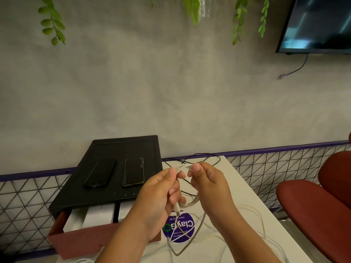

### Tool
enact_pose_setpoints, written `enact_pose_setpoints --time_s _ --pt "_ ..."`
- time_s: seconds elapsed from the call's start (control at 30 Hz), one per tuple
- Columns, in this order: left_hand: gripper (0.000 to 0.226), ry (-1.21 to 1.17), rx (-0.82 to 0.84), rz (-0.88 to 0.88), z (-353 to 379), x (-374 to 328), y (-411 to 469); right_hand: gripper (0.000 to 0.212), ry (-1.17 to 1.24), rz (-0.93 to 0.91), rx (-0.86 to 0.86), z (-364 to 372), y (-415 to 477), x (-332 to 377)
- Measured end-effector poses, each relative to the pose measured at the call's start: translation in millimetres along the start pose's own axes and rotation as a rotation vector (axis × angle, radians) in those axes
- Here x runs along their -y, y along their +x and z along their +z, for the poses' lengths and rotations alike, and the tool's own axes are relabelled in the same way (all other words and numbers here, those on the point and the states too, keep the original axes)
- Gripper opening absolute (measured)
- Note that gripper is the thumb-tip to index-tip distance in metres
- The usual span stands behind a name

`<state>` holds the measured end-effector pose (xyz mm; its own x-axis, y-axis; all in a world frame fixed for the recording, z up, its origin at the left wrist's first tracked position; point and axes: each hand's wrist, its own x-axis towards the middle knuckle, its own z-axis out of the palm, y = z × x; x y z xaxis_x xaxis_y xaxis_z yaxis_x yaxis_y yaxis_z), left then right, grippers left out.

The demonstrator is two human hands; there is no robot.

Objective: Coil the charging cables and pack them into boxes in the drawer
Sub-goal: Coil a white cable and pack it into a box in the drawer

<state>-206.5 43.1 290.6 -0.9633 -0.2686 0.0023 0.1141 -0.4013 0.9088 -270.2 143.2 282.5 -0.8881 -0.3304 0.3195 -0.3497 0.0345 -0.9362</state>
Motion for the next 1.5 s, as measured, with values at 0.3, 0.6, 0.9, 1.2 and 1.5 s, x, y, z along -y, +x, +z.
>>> enact_pose_setpoints --time_s 0.3,0.6,0.9,1.2,1.5 --pt "0.029 0.183 -0.168 0.071 -0.3 -8.5 -4.5 0.029 0.065 -0.002 0.162 -3.0 0.1 8.5" --pt "0.032 -0.485 -0.221 0.051 -26.6 -32.3 4.4 0.026 -0.245 -0.017 0.128 -24.6 1.4 -16.7" --pt "0.033 -0.404 -0.220 0.197 -29.5 -20.6 9.4 0.026 -0.614 -0.132 0.679 -15.5 -24.8 -16.7" --pt "0.034 0.685 -0.262 0.393 -35.3 15.9 8.7 0.014 -0.520 -0.229 0.700 -19.2 -26.3 8.0" --pt "0.041 0.668 0.154 0.283 -37.0 24.4 -2.8 0.015 -0.423 -0.347 0.329 -37.1 -6.8 14.1"
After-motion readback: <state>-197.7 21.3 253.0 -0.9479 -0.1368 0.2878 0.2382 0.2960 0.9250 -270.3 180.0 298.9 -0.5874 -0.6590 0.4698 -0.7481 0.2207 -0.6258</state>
